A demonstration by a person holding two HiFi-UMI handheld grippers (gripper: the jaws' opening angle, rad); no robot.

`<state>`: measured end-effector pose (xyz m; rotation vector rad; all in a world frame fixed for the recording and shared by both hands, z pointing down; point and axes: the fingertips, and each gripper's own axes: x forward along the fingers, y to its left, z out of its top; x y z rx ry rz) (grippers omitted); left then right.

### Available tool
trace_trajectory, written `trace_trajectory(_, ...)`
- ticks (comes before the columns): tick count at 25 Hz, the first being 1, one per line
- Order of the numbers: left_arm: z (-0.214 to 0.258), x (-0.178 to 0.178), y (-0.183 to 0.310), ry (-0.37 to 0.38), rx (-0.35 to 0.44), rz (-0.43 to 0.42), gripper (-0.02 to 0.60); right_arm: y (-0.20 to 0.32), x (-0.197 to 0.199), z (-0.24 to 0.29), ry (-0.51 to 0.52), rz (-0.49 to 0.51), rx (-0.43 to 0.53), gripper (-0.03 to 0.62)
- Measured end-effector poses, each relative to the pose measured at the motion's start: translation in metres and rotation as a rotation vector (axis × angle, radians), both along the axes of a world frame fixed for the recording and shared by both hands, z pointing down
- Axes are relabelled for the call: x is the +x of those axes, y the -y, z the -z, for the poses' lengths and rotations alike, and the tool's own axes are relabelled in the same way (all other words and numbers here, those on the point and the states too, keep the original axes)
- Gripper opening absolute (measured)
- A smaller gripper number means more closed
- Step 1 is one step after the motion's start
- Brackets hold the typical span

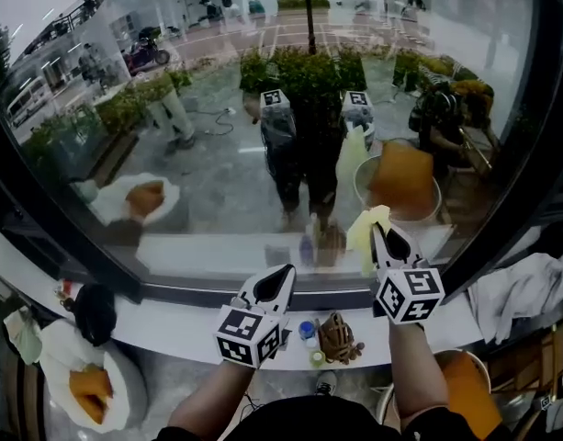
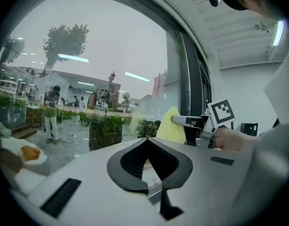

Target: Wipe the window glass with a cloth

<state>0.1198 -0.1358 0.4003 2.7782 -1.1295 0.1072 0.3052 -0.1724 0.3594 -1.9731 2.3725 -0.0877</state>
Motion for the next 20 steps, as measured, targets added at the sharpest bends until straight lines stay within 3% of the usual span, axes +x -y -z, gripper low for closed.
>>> trace_trajectory(13, -0.033, -0.112, -0.097, -0.034, -0.041, 0.004, 0.008, -0.131, -0.151, -0.037, 0.005, 0.055, -0.071, 0.052)
trace_trajectory(20, -0.051, -0.158, -0.142, -0.032, -0.068, -0.014, 0.008, -0.193, -0.204, -0.062, 0.011, 0.046, -0.108, 0.052)
